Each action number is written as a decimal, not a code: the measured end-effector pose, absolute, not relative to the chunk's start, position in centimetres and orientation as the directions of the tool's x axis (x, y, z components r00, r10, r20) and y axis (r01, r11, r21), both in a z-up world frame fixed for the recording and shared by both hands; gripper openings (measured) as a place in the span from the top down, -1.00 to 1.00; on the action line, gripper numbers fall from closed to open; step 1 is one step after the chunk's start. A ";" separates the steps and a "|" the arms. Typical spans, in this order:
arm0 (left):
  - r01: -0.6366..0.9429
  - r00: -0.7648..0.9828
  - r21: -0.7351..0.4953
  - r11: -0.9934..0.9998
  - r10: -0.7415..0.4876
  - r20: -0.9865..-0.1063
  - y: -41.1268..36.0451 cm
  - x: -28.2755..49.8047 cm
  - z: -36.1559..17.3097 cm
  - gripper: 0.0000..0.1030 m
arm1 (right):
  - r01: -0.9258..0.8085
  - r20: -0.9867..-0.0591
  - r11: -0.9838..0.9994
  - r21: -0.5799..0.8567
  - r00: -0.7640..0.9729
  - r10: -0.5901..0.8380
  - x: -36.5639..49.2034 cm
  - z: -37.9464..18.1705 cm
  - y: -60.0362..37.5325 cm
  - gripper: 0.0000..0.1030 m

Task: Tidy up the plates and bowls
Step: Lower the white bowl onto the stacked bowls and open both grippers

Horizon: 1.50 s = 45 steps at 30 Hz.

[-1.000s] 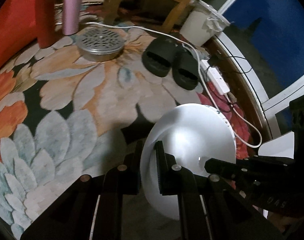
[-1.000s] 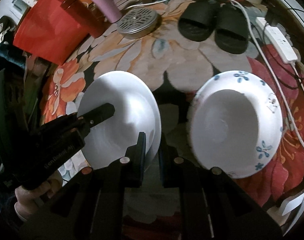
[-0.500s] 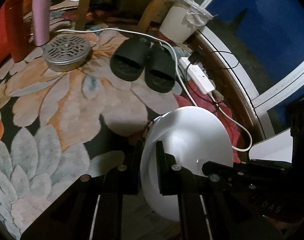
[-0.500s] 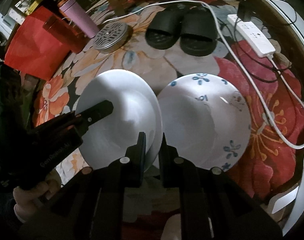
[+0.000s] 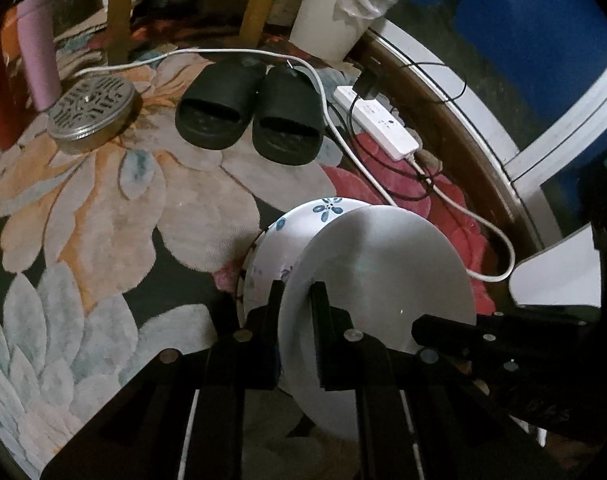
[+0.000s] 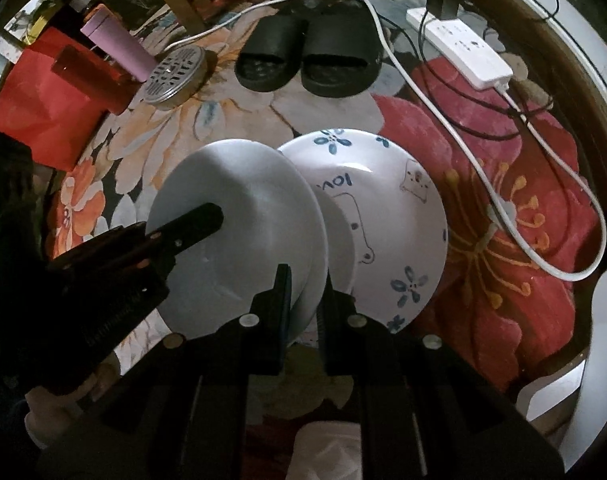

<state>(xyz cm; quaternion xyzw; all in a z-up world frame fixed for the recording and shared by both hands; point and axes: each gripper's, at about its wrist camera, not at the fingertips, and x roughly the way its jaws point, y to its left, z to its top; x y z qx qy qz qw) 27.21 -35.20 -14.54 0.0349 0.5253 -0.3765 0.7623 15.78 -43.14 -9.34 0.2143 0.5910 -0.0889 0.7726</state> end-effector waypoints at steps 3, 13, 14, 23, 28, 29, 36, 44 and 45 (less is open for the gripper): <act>0.611 0.167 -0.335 0.718 -0.530 -0.831 -35.4 27.3 -14.8 0.77 | 0.393 -0.952 0.890 0.229 0.283 0.120 15.8 -9.7 -43.4 0.76; 0.610 0.175 -0.315 0.727 -0.512 -0.841 -36.0 27.2 -15.3 0.73 | 0.418 -0.949 0.870 0.261 0.277 0.152 15.6 -10.5 -43.9 0.76; 0.613 0.178 -0.317 0.723 -0.518 -0.836 -35.9 27.2 -15.1 0.73 | 0.419 -0.948 0.870 0.261 0.282 0.149 15.6 -10.4 -43.9 0.76; 0.657 0.208 -0.281 0.700 -0.526 -0.824 -37.1 27.1 -13.4 0.73 | 0.400 -0.943 0.890 0.220 0.320 0.090 15.8 -8.4 -44.2 0.76; 0.675 0.186 -0.247 0.695 -0.484 -0.855 -37.6 26.3 -14.8 0.72 | 0.449 -0.952 0.855 0.261 0.268 0.149 15.2 -10.3 -44.9 0.76; 0.674 0.184 -0.243 0.698 -0.476 -0.860 -37.6 26.2 -15.2 0.72 | 0.456 -0.953 0.849 0.267 0.258 0.161 15.2 -10.8 -44.9 0.76; 0.648 0.150 -0.302 0.699 -0.506 -0.849 -36.9 26.5 -15.4 0.71 | 0.460 -0.951 0.844 0.274 0.263 0.166 15.7 -11.1 -45.0 0.71; 0.616 0.053 -0.423 0.664 -0.571 -0.819 -36.6 26.7 -15.8 0.06 | 0.480 -0.944 0.825 0.298 0.276 0.181 15.7 -11.2 -45.3 0.72; 0.612 0.042 -0.436 0.660 -0.578 -0.815 -36.5 26.7 -15.8 -0.01 | 0.484 -0.943 0.822 0.300 0.279 0.180 15.6 -11.2 -45.4 0.72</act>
